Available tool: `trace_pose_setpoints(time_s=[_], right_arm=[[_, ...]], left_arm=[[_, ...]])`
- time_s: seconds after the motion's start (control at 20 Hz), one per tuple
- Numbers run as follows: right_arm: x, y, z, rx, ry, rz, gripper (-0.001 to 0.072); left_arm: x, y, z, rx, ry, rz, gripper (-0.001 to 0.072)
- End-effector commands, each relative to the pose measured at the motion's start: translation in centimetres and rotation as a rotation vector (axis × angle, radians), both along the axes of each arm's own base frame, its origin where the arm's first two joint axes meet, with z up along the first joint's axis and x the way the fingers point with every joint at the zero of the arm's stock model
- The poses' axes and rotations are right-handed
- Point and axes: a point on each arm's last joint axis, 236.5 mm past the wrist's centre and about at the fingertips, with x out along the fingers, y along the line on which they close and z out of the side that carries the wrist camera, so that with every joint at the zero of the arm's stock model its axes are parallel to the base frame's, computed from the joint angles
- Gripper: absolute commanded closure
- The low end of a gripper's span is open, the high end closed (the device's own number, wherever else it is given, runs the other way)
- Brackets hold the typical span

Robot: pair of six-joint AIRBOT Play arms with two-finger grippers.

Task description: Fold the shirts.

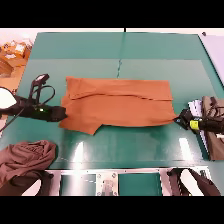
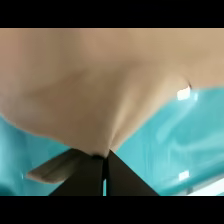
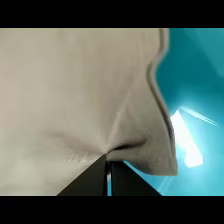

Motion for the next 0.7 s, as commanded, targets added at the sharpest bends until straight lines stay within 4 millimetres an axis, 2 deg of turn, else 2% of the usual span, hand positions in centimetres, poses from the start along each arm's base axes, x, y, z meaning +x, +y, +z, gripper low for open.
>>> trace_pose_setpoints(time_s=[0.0,0.1,0.2,0.35,0.45,0.65], right_arm=[[3.9,-1.1,3.9,-0.002,-0.131,-0.037,0.0693],[6.6,-1.8,5.3,-0.003,-0.172,-0.029,0.0693],[9.7,-1.5,5.7,-0.007,-0.187,0.011,0.0693],[15.1,-1.4,5.1,-0.031,-0.212,0.033,0.0693],[18.5,-1.4,3.5,-0.033,-0.201,0.047,0.0693],[22.9,-1.7,-2.1,0.004,-0.12,0.06,0.0692]], left_arm=[[4.4,-0.3,1.8,-0.022,-0.132,0.037,0.068],[8.0,-0.8,2.7,-0.033,-0.176,0.038,0.068],[12.2,-1.1,3.1,-0.032,-0.206,0.052,0.068],[17.1,-1.6,1.6,-0.027,-0.189,0.054,0.068],[19.4,-1.8,-0.5,-0.023,-0.168,0.063,0.068],[23.3,-1.6,-4.9,-0.014,-0.162,0.111,0.068]])
